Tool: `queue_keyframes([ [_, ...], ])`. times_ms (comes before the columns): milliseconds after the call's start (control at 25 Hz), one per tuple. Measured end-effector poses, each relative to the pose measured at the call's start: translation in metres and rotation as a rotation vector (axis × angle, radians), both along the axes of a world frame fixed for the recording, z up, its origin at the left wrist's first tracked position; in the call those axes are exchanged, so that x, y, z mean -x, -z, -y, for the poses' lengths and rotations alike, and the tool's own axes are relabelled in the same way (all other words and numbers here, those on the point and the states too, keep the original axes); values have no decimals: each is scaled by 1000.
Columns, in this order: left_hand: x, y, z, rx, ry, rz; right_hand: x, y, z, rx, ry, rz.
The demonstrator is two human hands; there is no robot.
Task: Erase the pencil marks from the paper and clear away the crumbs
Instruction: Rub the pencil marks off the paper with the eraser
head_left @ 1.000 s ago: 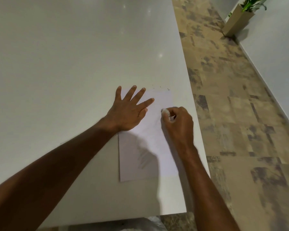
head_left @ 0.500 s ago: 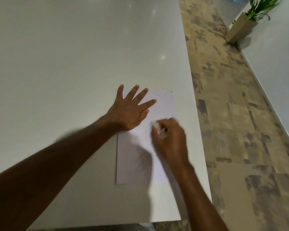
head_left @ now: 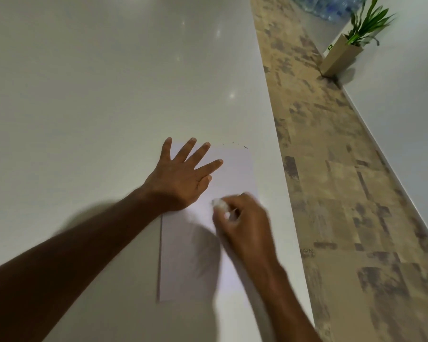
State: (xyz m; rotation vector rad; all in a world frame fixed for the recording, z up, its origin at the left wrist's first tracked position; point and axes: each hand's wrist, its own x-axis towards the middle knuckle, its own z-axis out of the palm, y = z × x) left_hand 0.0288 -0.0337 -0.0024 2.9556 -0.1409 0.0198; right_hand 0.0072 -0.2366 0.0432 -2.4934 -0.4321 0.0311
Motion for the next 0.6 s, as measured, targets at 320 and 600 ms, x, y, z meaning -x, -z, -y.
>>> queue_keyframes([
  [320,0,1,0,-8,-12,-7,45,10,-13,-5,-198,64],
  [600,1,-2,1,-18,-12,5,8,0,-14,25,31,74],
])
